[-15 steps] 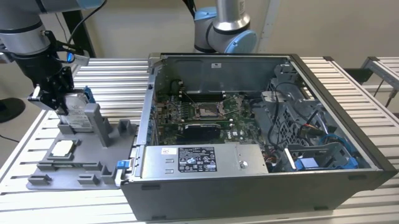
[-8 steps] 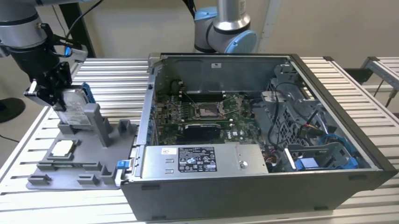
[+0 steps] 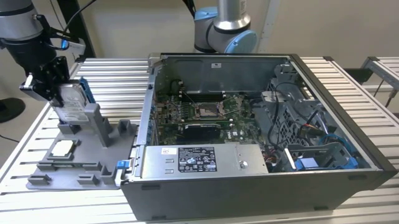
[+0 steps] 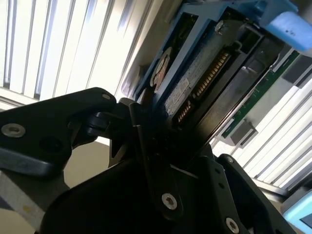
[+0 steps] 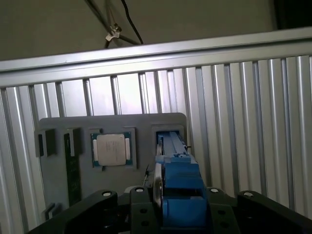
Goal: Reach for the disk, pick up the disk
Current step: 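Pick up the disk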
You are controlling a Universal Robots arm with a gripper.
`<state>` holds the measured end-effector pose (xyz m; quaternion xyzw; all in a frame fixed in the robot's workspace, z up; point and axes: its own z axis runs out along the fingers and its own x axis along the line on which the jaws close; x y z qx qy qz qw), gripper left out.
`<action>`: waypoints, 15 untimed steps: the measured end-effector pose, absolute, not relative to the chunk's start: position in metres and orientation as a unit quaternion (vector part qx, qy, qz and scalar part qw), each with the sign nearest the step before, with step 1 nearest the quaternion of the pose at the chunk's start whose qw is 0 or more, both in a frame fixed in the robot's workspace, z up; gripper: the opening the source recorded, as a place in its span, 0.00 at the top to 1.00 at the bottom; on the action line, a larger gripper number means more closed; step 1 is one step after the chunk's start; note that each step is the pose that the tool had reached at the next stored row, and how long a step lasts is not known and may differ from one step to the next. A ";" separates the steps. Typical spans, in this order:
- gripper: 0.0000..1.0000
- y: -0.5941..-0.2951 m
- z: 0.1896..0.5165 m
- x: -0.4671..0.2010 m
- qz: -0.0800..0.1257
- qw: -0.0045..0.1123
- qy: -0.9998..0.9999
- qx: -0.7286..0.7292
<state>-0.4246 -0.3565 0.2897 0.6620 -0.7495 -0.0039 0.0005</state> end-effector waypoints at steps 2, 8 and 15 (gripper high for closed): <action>1.00 -0.356 0.291 -0.425 -0.004 0.001 -0.749 0.662; 1.00 -0.356 0.300 -0.425 -0.004 0.001 -0.749 0.662; 1.00 -0.356 0.310 -0.425 -0.004 0.000 -0.750 0.662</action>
